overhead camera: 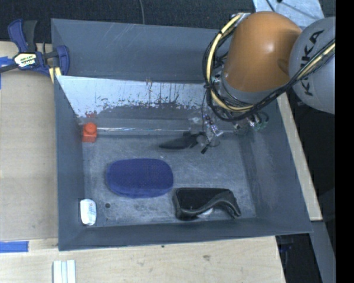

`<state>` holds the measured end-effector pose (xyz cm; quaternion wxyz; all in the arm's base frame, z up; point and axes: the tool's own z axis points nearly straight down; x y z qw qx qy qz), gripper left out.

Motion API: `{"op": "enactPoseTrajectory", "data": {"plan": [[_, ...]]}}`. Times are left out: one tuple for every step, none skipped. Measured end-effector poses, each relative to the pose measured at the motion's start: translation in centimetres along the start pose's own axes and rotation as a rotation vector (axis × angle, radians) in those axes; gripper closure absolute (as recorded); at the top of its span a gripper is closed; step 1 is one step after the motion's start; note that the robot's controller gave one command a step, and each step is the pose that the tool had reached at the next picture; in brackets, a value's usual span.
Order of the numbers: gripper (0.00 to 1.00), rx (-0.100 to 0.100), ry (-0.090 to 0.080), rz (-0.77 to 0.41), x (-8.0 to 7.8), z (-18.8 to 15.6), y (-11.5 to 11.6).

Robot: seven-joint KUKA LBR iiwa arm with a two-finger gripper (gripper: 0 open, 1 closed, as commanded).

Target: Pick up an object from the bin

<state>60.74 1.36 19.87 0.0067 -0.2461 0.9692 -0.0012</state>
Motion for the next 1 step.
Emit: {"op": "enactPoseTrajectory", "data": {"plan": [[1.0,0.0,0.001,-0.133,-0.2,-8.49,-1.88]]}}
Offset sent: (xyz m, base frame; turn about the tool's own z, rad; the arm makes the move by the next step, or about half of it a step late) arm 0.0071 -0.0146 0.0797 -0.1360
